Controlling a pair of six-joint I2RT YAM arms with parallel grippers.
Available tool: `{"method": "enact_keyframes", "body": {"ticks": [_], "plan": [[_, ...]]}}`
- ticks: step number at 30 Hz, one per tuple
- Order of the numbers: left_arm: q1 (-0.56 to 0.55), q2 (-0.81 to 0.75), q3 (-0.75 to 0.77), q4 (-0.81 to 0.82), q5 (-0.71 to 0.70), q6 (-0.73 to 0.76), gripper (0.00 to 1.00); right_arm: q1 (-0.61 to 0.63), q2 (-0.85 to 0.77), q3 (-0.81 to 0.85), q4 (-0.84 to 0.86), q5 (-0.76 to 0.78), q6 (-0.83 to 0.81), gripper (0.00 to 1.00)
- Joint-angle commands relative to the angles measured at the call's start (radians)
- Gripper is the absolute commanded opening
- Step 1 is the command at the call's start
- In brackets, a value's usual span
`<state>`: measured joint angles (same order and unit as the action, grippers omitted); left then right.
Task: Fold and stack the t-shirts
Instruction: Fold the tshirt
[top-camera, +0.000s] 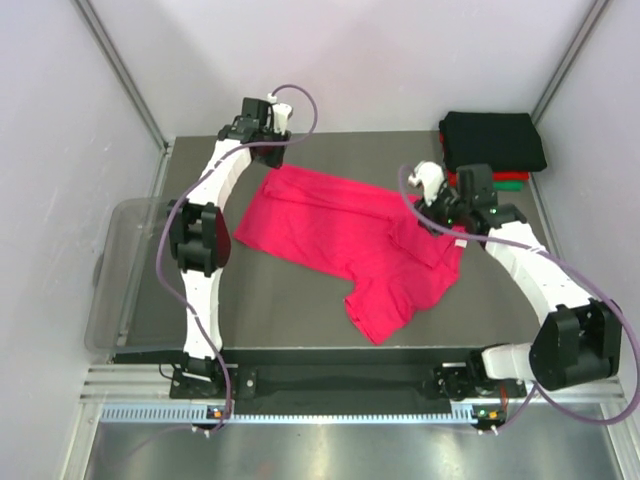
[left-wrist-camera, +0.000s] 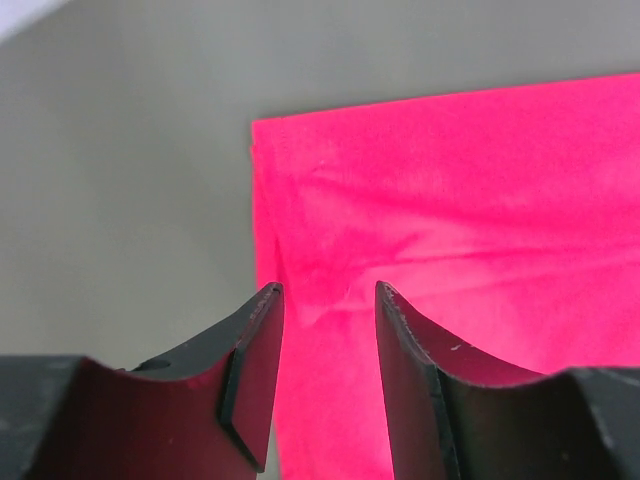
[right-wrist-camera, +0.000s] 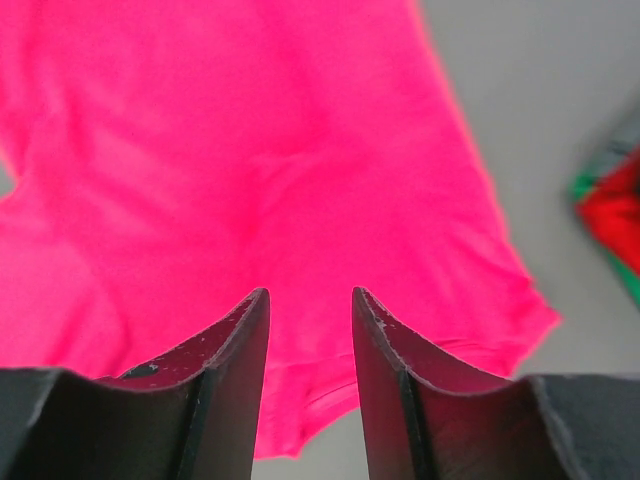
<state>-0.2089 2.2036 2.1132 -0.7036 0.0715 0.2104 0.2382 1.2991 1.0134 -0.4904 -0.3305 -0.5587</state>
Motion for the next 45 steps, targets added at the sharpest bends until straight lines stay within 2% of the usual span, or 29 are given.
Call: {"method": "enact_keyframes", "body": {"ticks": [1, 6, 17, 23, 28, 32, 33, 35, 36, 37, 38, 45], "plan": [[0.020, 0.117, 0.074, -0.060, 0.031, -0.080, 0.47, -0.071, 0.017, 0.071, 0.042, -0.044, 0.083, 0.39], [0.068, 0.255, 0.189, -0.048, 0.050, -0.166, 0.47, -0.149, -0.001, 0.044, 0.046, -0.051, 0.108, 0.39], [0.126, 0.375, 0.290, -0.030, 0.135, -0.194, 0.47, -0.298, -0.052, -0.062, 0.067, -0.090, 0.120, 0.40], [0.126, 0.419, 0.315, -0.020, 0.168, -0.180, 0.45, -0.336, 0.029, -0.020, 0.067, -0.039, 0.100, 0.40], [0.126, 0.450, 0.340, 0.004, 0.200, -0.178, 0.45, -0.393, 0.164, 0.042, 0.075, -0.035, 0.115, 0.40], [0.126, 0.472, 0.350, 0.013, 0.203, -0.172, 0.36, -0.453, 0.268, 0.102, 0.078, -0.064, 0.158, 0.40], [0.128, 0.479, 0.350, 0.015, 0.206, -0.172, 0.30, -0.461, 0.308, 0.112, 0.078, -0.067, 0.163, 0.40], [0.128, 0.485, 0.352, 0.019, 0.198, -0.172, 0.23, -0.470, 0.348, 0.154, 0.073, -0.056, 0.175, 0.40], [0.128, 0.490, 0.353, 0.026, 0.197, -0.174, 0.18, -0.471, 0.386, 0.168, 0.070, -0.054, 0.178, 0.40], [0.128, 0.492, 0.353, 0.026, 0.195, -0.175, 0.06, -0.471, 0.406, 0.184, 0.056, -0.045, 0.178, 0.40], [0.128, 0.493, 0.353, 0.024, 0.195, -0.175, 0.00, -0.473, 0.426, 0.217, 0.050, -0.039, 0.184, 0.40], [0.129, 0.472, 0.338, 0.018, 0.189, -0.169, 0.00, -0.473, 0.551, 0.306, 0.070, -0.010, 0.210, 0.41]]}}
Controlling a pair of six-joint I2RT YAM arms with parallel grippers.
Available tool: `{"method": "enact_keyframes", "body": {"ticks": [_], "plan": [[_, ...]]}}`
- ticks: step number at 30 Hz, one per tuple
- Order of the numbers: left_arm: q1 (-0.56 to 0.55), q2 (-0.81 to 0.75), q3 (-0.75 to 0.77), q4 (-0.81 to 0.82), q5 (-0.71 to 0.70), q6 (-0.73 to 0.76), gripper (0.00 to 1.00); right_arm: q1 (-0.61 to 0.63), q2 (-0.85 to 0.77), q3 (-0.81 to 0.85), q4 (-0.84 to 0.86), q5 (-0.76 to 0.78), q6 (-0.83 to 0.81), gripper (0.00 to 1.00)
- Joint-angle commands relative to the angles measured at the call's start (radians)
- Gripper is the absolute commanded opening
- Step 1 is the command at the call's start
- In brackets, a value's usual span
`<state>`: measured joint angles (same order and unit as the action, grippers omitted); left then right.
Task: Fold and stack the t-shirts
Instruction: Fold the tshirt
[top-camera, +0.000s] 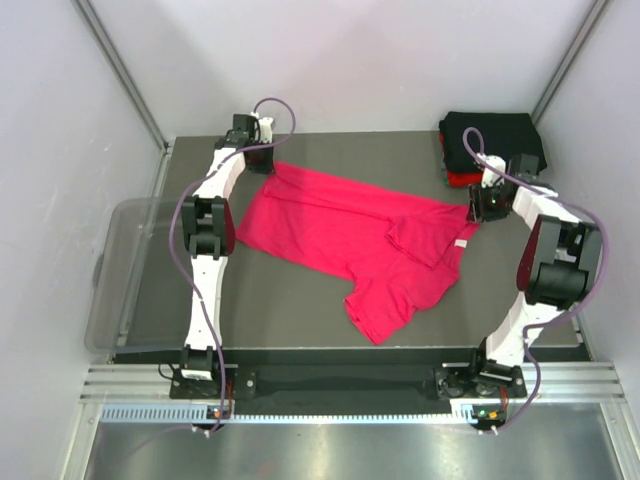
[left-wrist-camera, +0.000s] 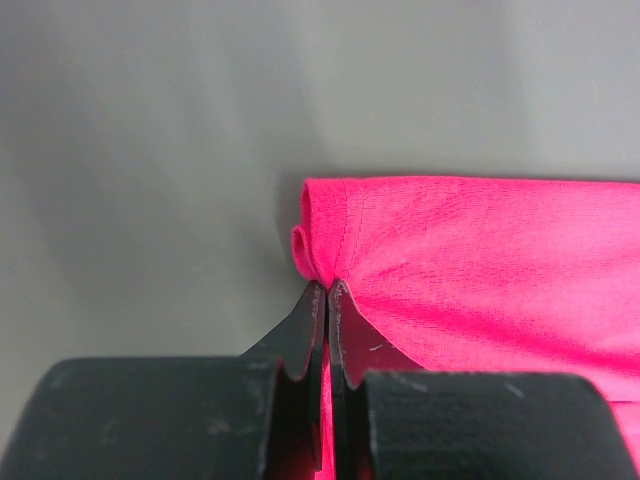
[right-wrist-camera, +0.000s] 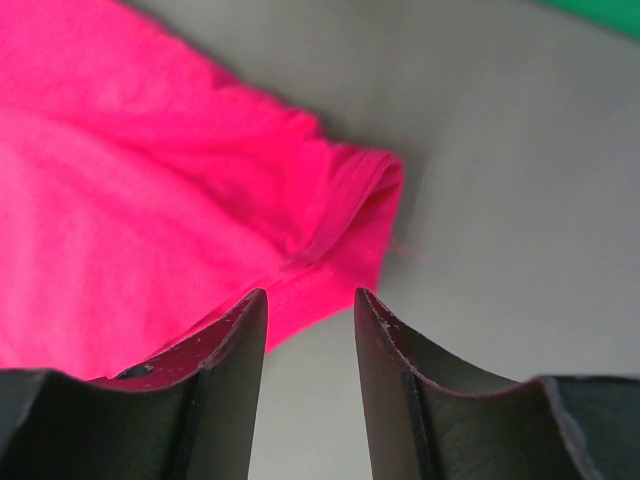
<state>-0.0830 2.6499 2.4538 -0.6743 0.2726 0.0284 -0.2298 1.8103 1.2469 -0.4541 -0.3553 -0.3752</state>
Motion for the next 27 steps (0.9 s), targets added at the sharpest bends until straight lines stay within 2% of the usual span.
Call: {"method": "enact_keyframes", "body": {"ticks": [1, 9, 12, 13, 15, 27], "plan": [[0.003, 0.022, -0.012, -0.010, -0.012, 0.015, 0.00, -0.005, 0.052, 0.085, 0.029, 0.024, 0.028, 0.41], [0.003, -0.016, -0.049, -0.014, -0.036, 0.027, 0.00, -0.005, 0.152, 0.158, -0.038, 0.052, 0.035, 0.40], [0.005, -0.030, -0.067, -0.016, -0.044, 0.030, 0.00, -0.005, 0.185, 0.195, -0.066, 0.067, 0.024, 0.20], [0.003, -0.034, -0.073, -0.016, -0.049, 0.033, 0.00, -0.005, 0.191, 0.207, -0.063, 0.078, 0.021, 0.08], [0.003, -0.042, -0.081, -0.018, -0.053, 0.034, 0.00, -0.005, 0.214, 0.224, -0.055, 0.091, 0.009, 0.00], [0.003, -0.102, -0.139, -0.014, -0.116, 0.044, 0.00, -0.003, 0.360, 0.410, -0.044, 0.137, 0.007, 0.00]]}}
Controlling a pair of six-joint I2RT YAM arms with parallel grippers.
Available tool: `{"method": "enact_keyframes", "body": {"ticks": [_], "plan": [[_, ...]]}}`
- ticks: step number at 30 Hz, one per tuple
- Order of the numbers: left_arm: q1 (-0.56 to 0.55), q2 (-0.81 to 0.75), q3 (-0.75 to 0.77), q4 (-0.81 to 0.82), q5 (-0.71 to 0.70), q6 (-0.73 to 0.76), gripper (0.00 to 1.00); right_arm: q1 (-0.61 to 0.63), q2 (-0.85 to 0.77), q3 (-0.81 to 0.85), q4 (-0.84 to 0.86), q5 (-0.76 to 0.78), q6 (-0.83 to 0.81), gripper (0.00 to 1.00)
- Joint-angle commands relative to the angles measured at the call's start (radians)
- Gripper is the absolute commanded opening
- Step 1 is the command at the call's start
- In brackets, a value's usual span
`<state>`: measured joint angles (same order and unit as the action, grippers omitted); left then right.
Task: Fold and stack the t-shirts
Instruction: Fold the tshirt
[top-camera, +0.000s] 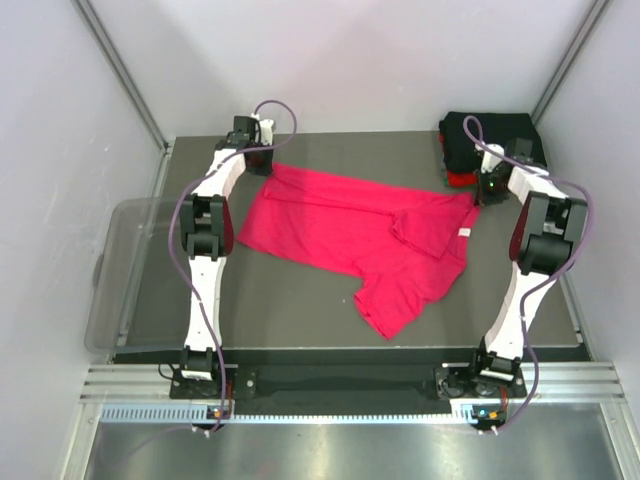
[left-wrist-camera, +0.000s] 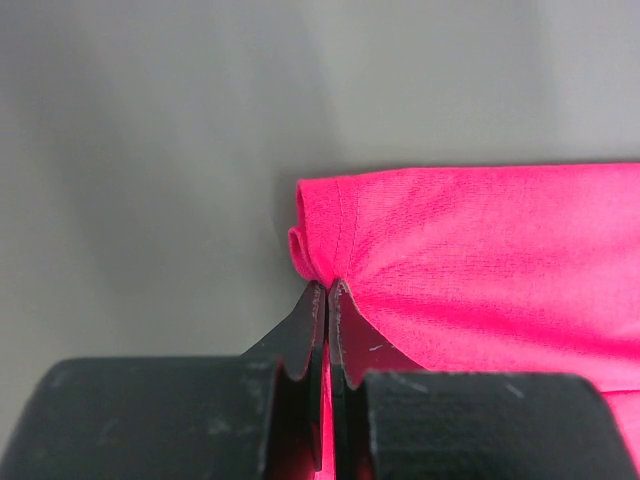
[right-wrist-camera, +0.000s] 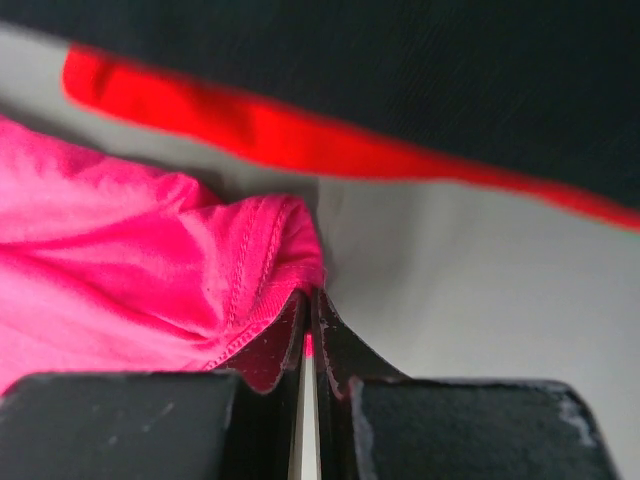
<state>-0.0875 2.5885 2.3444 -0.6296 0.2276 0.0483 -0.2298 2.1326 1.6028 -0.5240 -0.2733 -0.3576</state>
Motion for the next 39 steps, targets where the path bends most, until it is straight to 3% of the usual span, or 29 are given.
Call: {"method": "enact_keyframes", "body": {"ticks": [1, 10, 12, 13, 18, 19, 23, 26, 29, 31, 39], "plan": [[0.008, -0.041, -0.030, -0.059, -0.073, 0.019, 0.00, -0.005, 0.042, 0.074, 0.028, 0.065, -0.014, 0.00], [0.008, -0.123, -0.128, -0.061, -0.073, -0.007, 0.00, -0.005, 0.092, 0.164, 0.012, 0.060, 0.002, 0.03], [0.006, -0.142, -0.134, -0.036, -0.074, -0.002, 0.15, -0.005, 0.075, 0.154, 0.012, 0.062, 0.006, 0.08], [0.003, -0.149, -0.132, -0.025, -0.082, 0.016, 0.30, -0.005, 0.061, 0.128, 0.013, 0.062, 0.006, 0.12], [-0.020, -0.226, -0.047, 0.001, -0.163, 0.061, 0.41, -0.005, -0.123, -0.023, 0.042, 0.123, -0.020, 0.31], [-0.024, -0.261, -0.042, -0.001, -0.165, 0.064, 0.41, -0.011, -0.157, -0.077, 0.044, 0.134, -0.030, 0.35], [-0.035, -0.399, -0.138, -0.005, -0.099, 0.047, 0.41, -0.040, -0.359, -0.200, 0.007, 0.140, -0.063, 0.38], [-0.037, -0.542, -0.336, 0.034, 0.001, 0.045, 0.39, -0.049, -0.474, -0.276, -0.065, 0.080, -0.116, 0.38], [-0.037, -0.660, -0.525, 0.050, 0.079, 0.088, 0.34, -0.048, -0.577, -0.358, -0.140, -0.081, -0.210, 0.39], [-0.040, -0.701, -0.621, 0.033, 0.102, 0.100, 0.30, -0.040, -0.618, -0.433, -0.195, -0.179, -0.285, 0.38], [-0.043, -0.766, -0.885, 0.018, 0.096, 0.124, 0.24, -0.022, -0.649, -0.601, -0.223, -0.210, -0.342, 0.36]]}}
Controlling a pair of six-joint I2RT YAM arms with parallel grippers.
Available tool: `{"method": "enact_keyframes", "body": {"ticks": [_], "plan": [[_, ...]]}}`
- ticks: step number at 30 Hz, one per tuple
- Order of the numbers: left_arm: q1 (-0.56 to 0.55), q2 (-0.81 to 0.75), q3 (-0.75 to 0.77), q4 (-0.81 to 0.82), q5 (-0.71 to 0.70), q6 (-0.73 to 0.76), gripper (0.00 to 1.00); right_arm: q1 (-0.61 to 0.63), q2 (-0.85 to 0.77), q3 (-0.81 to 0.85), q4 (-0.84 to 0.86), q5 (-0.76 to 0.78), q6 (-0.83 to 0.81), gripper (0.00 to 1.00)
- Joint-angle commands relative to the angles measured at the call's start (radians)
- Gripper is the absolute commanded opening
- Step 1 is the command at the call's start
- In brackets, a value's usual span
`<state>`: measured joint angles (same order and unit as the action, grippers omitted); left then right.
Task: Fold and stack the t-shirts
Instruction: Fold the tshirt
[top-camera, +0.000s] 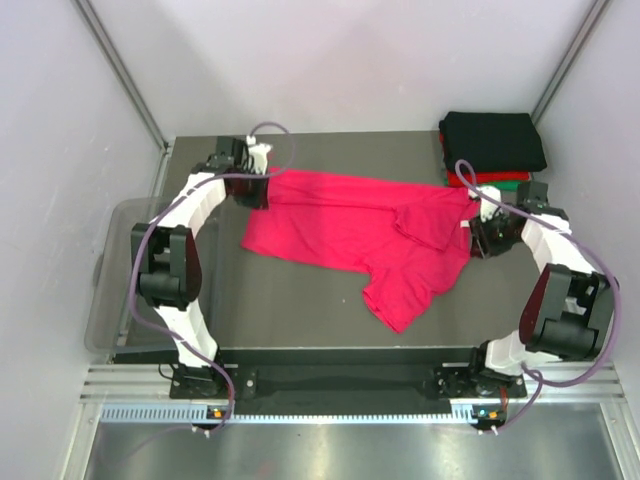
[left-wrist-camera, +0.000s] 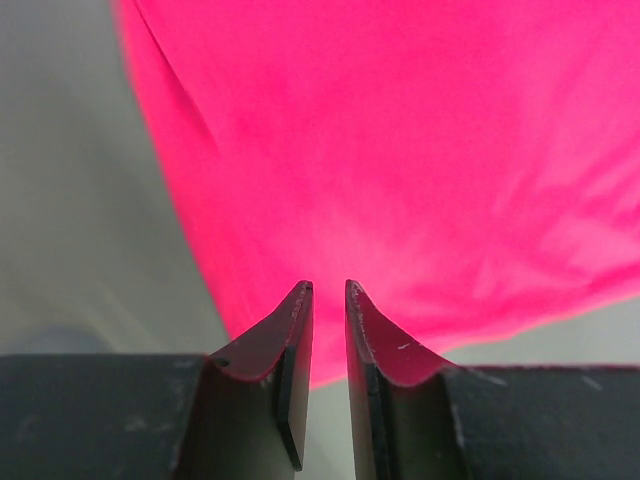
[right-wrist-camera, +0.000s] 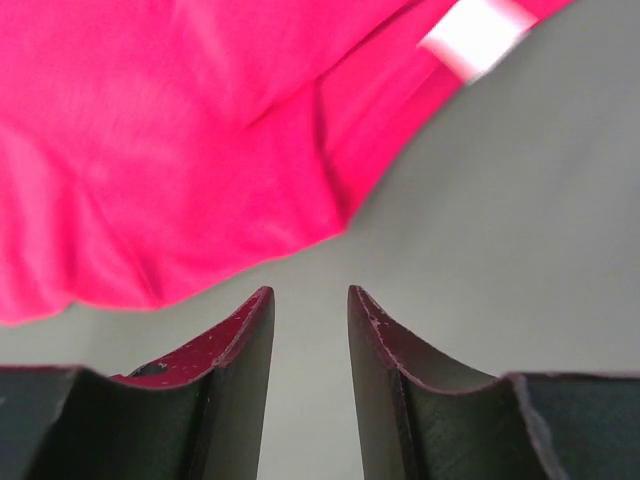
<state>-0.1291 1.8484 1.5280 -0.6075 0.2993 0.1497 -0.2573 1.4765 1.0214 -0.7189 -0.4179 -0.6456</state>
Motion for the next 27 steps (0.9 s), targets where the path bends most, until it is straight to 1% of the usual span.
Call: {"method": "enact_keyframes", "body": {"ticks": [1, 5, 10, 16, 23, 25, 26, 27], "plan": [[0.000, -0.029, -0.086, 0.005, 0.027, 0.027, 0.24, 0.007, 0.013, -0.026, -0.024, -0.065, -0.057, 0.36], [-0.001, -0.009, -0.127, 0.018, 0.014, 0.033, 0.24, 0.007, 0.053, -0.041, 0.009, -0.081, -0.055, 0.35], [0.000, 0.047, -0.109, -0.006, 0.006, 0.031, 0.23, 0.020, 0.112, -0.029, 0.036, -0.108, -0.032, 0.35], [-0.001, 0.072, -0.114, -0.018, -0.011, 0.037, 0.24, 0.041, 0.206, 0.014, 0.047, -0.085, -0.005, 0.37], [-0.001, 0.110, -0.117, -0.075, -0.031, 0.053, 0.22, 0.041, 0.242, 0.005, 0.102, -0.004, 0.035, 0.37], [-0.001, 0.117, -0.124, -0.092, -0.043, 0.059, 0.20, 0.043, 0.251, 0.000, 0.104, -0.001, 0.034, 0.27], [0.000, 0.114, -0.130, -0.092, -0.049, 0.063, 0.20, 0.043, 0.252, -0.004, 0.104, 0.007, 0.032, 0.16], [0.000, 0.110, -0.138, -0.095, -0.057, 0.067, 0.19, 0.041, 0.249, -0.010, 0.102, 0.014, 0.032, 0.12]]}}
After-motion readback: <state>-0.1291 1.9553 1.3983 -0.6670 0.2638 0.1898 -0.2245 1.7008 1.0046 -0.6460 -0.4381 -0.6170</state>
